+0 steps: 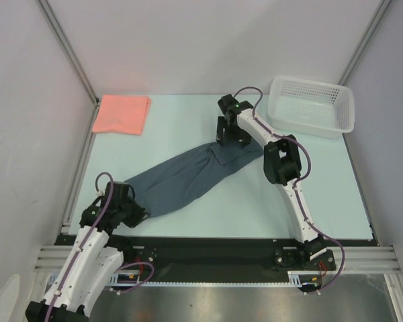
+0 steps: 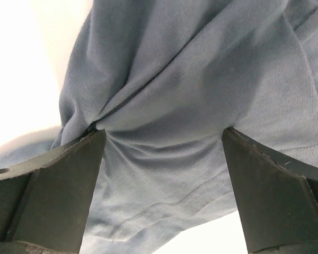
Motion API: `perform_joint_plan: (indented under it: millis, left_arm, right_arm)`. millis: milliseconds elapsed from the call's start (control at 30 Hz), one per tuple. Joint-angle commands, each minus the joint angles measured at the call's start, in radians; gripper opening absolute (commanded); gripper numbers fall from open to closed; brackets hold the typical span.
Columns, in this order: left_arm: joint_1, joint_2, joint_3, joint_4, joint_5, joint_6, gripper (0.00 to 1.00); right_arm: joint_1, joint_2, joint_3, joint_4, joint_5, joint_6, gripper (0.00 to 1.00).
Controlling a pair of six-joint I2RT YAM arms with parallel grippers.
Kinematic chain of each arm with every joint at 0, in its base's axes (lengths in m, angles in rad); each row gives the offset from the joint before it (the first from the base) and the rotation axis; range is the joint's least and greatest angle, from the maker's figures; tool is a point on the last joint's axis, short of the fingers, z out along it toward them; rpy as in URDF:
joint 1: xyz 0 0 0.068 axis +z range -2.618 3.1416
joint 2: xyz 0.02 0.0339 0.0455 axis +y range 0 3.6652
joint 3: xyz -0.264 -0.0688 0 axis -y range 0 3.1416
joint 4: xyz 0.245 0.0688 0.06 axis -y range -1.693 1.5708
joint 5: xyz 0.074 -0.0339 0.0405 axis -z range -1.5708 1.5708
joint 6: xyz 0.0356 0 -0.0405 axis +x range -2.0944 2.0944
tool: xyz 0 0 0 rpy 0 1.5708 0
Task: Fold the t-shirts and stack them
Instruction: Fold the tshirt
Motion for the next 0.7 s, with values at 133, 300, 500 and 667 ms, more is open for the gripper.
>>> perform_joint_plan:
  millis: [133, 300, 500, 667]
  left_arm:
    - [-0.442, 0.017, -0.057, 0.059, -0.018, -0.363, 0.01]
    - [-0.921, 0.255, -0.015, 0.247, -0.098, -0.646, 0.01]
    - [-1.090, 0.547, 0.191, 0.269, -0.092, -0.582, 0.02]
    - [-1.153, 0.653, 0.316, 0.344, -0.076, -0.461, 0.22]
  right_arm:
    - [-0.054, 0.060, -0.034, 0.195, -0.032, -0.126, 1.00]
    - [-0.072, 0.049, -0.033, 0.272, -0.026, -0.271, 1.00]
    - [-0.106, 0.043, 0.055, 0.223, -0.041, -0.344, 1.00]
    - [-0.118, -0.037, 0.053, 0.197, -0.110, -0.345, 1.00]
